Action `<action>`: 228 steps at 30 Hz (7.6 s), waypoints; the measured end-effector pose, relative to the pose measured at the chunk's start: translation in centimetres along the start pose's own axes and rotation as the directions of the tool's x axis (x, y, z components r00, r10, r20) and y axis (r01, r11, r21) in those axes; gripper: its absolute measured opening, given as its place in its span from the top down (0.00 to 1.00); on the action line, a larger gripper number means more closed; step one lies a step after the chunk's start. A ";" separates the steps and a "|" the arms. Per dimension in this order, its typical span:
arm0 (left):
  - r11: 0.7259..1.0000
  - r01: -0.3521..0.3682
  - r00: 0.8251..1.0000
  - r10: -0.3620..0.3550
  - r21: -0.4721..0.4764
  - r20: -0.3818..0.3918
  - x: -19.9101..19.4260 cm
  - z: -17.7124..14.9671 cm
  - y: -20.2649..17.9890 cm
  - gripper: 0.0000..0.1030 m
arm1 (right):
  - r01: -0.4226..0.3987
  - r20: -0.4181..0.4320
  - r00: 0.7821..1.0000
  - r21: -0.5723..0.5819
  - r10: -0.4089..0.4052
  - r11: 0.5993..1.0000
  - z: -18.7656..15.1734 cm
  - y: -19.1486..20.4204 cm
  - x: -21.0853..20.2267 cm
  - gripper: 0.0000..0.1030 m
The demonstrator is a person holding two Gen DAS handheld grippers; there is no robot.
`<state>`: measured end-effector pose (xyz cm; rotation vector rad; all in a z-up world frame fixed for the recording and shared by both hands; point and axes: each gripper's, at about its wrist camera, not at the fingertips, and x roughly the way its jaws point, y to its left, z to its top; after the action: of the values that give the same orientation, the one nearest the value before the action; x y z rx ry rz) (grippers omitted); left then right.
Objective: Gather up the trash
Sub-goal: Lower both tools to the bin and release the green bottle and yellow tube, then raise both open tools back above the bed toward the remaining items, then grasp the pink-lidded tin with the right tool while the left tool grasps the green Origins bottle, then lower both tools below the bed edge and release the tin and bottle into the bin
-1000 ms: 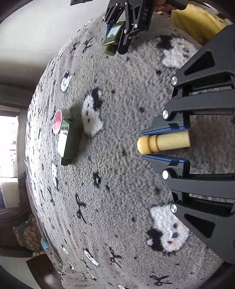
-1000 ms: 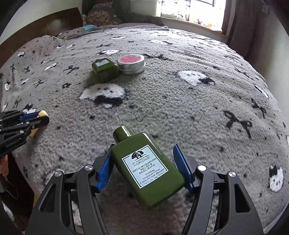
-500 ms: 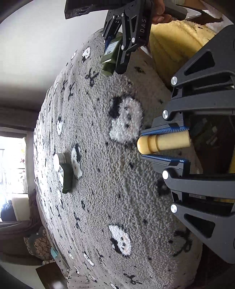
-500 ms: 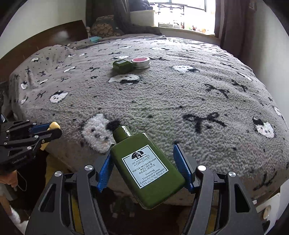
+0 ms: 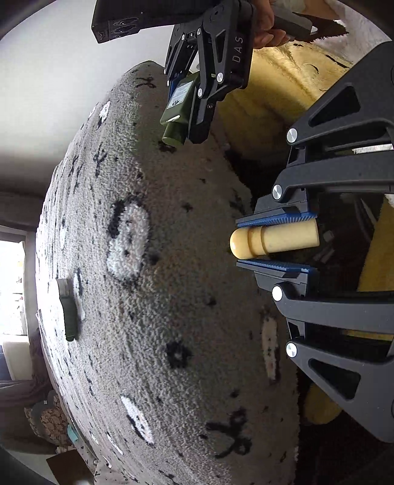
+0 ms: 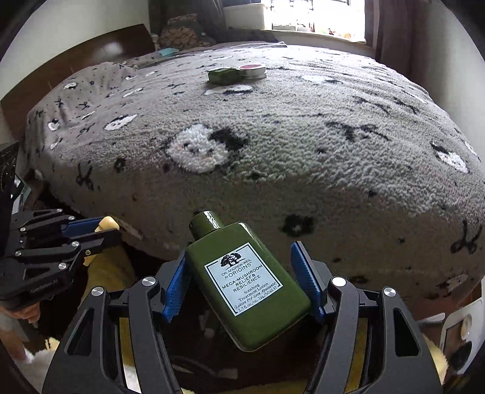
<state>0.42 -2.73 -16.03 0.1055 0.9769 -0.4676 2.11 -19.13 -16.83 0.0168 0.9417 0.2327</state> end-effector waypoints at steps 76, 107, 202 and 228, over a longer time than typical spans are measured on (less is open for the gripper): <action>0.998 -0.013 0.988 0.002 -0.069 -0.155 3.1 -4.1 2.4 0.08 | -0.012 -0.135 0.990 0.153 0.033 0.988 -2.5 -1.5 4.2 0.10; 0.981 -0.177 0.983 0.180 -0.079 0.032 3.6 11.4 9.6 0.08 | 0.103 0.038 0.994 0.083 -0.107 0.991 13.8 -5.3 5.5 0.06; 0.990 -0.133 0.981 0.138 -0.042 0.140 4.3 21.7 9.0 0.28 | 0.089 0.117 0.990 -0.045 -0.083 0.995 20.7 -4.9 5.2 0.31; 0.998 -0.057 0.981 0.061 -0.028 0.183 -5.6 6.1 2.6 0.28 | 0.008 0.172 0.985 -0.043 -0.001 0.999 5.1 1.4 -4.3 0.31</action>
<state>3.66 -0.33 -8.34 0.0692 0.7951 -0.4040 3.45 -18.24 -10.22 -0.0056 0.7646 0.2440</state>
